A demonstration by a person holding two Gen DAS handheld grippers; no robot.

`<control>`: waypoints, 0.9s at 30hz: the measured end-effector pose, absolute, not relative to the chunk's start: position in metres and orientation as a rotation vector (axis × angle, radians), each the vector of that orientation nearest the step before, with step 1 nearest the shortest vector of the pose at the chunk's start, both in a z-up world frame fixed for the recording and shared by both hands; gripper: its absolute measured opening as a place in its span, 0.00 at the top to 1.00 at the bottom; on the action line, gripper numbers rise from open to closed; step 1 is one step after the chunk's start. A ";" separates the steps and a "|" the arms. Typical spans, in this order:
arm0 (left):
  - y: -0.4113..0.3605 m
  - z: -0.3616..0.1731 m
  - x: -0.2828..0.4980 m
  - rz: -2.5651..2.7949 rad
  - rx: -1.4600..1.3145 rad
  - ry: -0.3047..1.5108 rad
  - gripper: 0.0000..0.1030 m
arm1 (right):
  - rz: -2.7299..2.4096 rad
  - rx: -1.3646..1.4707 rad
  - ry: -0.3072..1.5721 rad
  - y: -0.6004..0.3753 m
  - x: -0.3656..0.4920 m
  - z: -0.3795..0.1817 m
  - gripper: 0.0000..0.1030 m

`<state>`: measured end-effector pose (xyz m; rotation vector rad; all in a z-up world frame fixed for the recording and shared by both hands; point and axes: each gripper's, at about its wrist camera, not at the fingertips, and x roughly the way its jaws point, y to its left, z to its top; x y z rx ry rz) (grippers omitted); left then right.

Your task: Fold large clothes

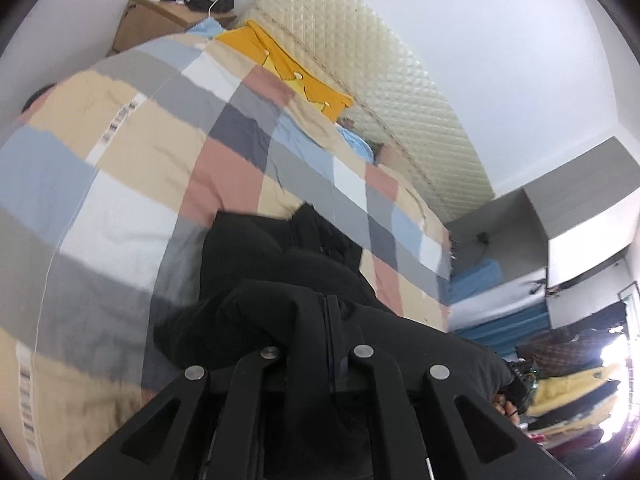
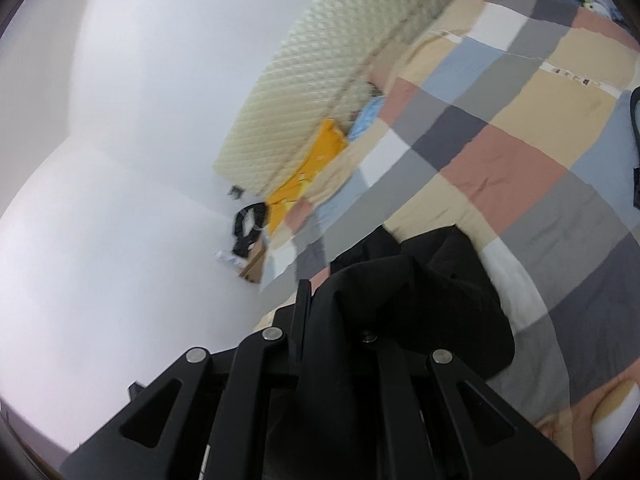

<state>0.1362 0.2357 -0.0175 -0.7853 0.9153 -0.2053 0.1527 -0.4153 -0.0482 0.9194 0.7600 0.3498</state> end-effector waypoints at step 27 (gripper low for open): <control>0.228 -0.173 0.386 0.173 -0.998 1.142 0.90 | -0.126 0.905 1.072 -0.398 0.368 -0.182 0.92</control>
